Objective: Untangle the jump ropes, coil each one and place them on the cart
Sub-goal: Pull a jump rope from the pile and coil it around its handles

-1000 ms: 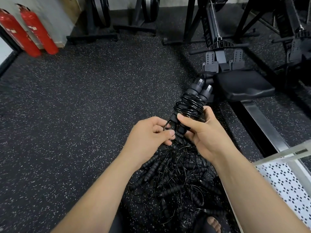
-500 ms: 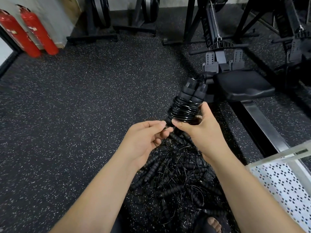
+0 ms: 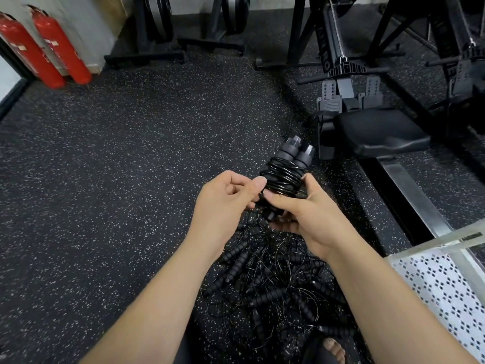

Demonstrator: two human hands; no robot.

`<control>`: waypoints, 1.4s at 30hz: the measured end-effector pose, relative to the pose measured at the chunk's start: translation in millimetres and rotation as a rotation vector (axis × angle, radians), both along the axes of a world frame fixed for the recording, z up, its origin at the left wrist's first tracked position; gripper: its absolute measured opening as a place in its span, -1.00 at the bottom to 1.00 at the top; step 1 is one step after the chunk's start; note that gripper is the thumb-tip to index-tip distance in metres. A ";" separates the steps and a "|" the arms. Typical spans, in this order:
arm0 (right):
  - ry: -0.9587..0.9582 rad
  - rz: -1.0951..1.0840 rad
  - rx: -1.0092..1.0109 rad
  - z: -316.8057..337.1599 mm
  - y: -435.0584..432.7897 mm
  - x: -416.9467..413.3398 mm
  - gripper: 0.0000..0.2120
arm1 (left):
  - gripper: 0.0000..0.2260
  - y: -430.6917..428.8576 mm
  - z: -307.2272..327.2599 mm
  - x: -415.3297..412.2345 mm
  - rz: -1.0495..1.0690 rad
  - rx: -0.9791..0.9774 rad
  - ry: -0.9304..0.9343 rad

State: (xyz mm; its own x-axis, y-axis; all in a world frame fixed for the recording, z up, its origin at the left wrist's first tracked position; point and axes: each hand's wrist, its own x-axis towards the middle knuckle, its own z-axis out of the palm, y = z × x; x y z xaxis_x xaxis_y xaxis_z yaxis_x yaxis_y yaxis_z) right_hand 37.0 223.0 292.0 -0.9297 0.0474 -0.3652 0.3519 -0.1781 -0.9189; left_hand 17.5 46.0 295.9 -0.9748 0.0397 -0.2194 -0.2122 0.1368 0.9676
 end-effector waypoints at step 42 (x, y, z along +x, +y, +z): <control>-0.007 -0.052 0.098 -11.7 8.6 -5.6 -0.56 | -0.74 8.7 -10.3 8.9 -0.047 -0.193 0.170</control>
State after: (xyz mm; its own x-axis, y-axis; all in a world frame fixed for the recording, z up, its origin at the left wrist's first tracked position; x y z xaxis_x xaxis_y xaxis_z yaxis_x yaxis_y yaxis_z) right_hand 31.4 231.7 280.3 -0.9225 0.1318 -0.3628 0.3508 -0.1057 -0.9305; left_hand 26.4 54.6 285.6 -0.9964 0.0593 -0.0604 -0.0377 0.3280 0.9439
